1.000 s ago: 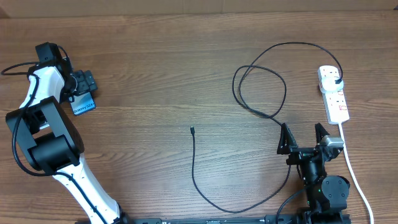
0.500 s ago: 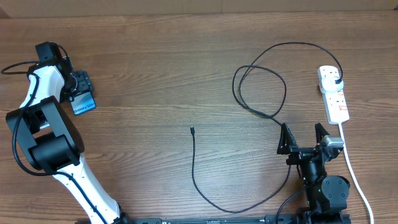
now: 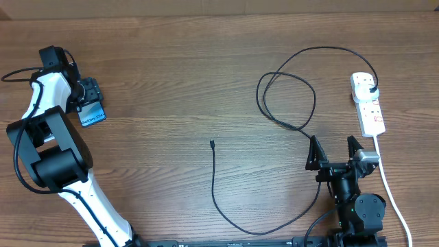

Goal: Plug charger to phone and switch on socket
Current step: 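Close the left gripper on the phone's long edges, then lift the phone with the left gripper and carry it toward center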

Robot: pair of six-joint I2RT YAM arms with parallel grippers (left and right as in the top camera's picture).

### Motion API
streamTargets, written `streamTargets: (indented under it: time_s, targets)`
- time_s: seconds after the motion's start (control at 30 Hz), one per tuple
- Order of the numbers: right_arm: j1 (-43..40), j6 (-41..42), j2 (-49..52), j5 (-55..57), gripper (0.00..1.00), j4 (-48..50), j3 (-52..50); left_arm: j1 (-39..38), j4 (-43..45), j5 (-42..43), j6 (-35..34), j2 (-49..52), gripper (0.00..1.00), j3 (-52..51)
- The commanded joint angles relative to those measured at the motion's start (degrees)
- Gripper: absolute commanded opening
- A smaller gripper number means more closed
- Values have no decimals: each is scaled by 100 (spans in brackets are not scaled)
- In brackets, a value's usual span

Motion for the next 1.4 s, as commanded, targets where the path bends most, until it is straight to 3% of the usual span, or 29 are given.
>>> streamTargets:
  time_s: [0.0,0.47,0.73,0.97,1.1,1.37]
  targets:
    - [-15,-11,-46,-35,100,31,-61,9,-105,-72,46,343,62,-63]
    - [-15,-11,-46,-35,100,31,-61,-2,-260,-50,-201,291,53,81]
    - [-15,-11,-46,-35,100,31,-61,-210,-1419,278,-369,291,31,1121]
    - [-15,-11,-46,-35,100,31,-61,-973,-2660,431,-658,291,17,2474]
    - [-15,-11,-46,-35,100,31,-61,-1639,-3154,841,-1113,291,4,3171]
    - [-15,-11,-46,-35,100,31,-61,-2992,-3285,1191,-1829,291,4,3434]
